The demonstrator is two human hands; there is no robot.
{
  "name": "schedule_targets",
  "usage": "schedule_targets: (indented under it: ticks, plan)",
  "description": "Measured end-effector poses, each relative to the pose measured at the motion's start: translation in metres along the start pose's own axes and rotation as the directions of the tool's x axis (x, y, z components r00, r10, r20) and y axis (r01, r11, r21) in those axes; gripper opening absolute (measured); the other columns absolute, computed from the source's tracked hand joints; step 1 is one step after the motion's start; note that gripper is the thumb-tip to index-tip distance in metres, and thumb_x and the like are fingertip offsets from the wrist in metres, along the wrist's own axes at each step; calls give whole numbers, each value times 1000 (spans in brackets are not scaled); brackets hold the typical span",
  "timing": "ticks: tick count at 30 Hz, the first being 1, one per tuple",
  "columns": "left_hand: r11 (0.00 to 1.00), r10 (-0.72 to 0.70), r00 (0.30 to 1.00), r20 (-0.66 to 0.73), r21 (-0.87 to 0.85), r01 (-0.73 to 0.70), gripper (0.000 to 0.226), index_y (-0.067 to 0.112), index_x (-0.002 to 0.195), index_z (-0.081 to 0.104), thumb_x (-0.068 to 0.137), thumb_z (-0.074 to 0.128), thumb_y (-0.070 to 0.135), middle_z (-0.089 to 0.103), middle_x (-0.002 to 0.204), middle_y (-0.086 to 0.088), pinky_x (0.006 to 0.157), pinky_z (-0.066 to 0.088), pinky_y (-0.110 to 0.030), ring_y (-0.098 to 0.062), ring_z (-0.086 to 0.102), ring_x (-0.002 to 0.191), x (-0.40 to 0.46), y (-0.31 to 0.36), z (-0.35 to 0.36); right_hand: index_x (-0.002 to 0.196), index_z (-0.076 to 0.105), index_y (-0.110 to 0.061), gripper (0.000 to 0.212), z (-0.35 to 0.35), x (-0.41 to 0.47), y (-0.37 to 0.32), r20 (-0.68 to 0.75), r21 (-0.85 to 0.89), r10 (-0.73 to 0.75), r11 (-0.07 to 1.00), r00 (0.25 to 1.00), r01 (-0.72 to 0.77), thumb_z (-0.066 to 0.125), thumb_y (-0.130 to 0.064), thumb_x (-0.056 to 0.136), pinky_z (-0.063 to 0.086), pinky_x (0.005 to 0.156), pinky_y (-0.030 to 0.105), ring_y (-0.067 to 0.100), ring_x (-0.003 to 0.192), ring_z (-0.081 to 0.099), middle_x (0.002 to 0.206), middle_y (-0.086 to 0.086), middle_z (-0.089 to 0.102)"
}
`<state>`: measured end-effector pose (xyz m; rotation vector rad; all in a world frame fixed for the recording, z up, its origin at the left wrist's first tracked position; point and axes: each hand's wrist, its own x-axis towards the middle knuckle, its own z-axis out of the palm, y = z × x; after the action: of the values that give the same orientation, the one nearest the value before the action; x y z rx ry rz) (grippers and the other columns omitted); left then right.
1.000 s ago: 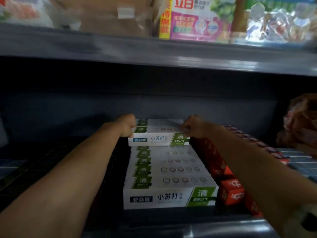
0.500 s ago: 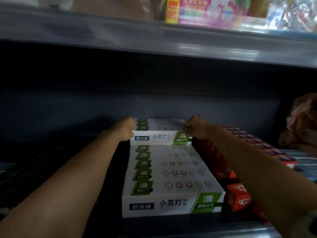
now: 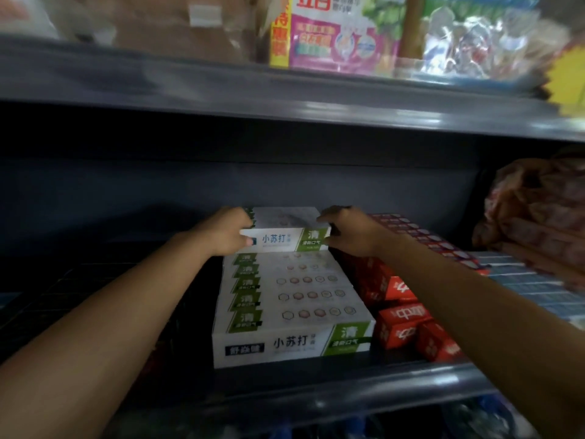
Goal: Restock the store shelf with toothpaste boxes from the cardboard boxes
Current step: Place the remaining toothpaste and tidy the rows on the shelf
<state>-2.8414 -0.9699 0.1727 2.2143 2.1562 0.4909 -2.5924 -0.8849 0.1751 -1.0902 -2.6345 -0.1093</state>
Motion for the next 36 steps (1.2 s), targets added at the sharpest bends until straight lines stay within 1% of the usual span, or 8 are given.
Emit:
schedule_targets:
  ticks: [3,5,10,14,21,25,30,36]
  plan:
    - [993,118,976,181,-38,-113,17,28,70,62,86,69,30,60,77,10,70,47,-28,-13,59,79,-25,26,-2,124,62,-17,37,-7,-35,-12,104,104,-92,991,990,81,66,-24,87,45,98,36,18,114,57,127,1,60]
    - [988,153,937,313,-82,-134,11,28,84,69,81,72,38,67,87,9,78,53,-32,-14,63,85,-44,40,3,128,59,-21,45,-6,-60,-17,269,178,-64,984,961,16,68,-33,86,46,100,37,15,117,55,131,-3,58]
    - [987,154,872,465,-30,-158,51,25,108,70,63,83,47,68,105,11,86,54,-32,-10,63,95,-83,61,17,143,41,-26,71,2,-105,-26,430,188,-3,978,903,-87,74,-37,80,35,109,32,17,132,38,147,-4,38]
    - [967,137,897,419,142,-213,40,16,106,67,73,79,37,64,116,0,86,52,-37,-17,60,97,-95,64,28,144,39,-19,70,9,-112,-31,387,148,-7,988,922,-54,72,-26,83,31,109,28,20,136,36,150,1,37]
    - [970,115,917,383,156,-187,23,13,86,68,76,78,31,63,122,-5,89,51,-38,-21,60,106,-102,60,25,144,40,-16,67,18,-112,-37,366,111,-13,993,930,-30,70,-27,85,37,110,35,23,134,40,148,5,39]
    - [966,116,918,378,172,-193,31,24,62,51,76,78,28,67,106,-3,72,48,-29,-18,61,90,-103,64,23,145,38,-17,67,15,-113,-40,370,114,-5,993,929,-39,69,-26,86,34,111,34,23,135,37,150,5,36]
    - [972,115,929,351,155,-179,28,8,84,63,78,76,31,58,83,-1,60,41,-26,-15,53,76,-105,73,24,144,41,-17,65,6,-116,-46,352,101,6,994,936,-45,69,-25,86,36,109,34,23,133,40,147,6,40]
    - [964,229,950,214,82,-251,34,15,111,69,80,75,29,64,111,-3,85,53,-34,-18,60,95,-98,93,23,134,52,-18,53,-16,-128,-54,270,14,38,999,962,-43,70,-26,85,43,99,30,19,120,51,136,3,52]
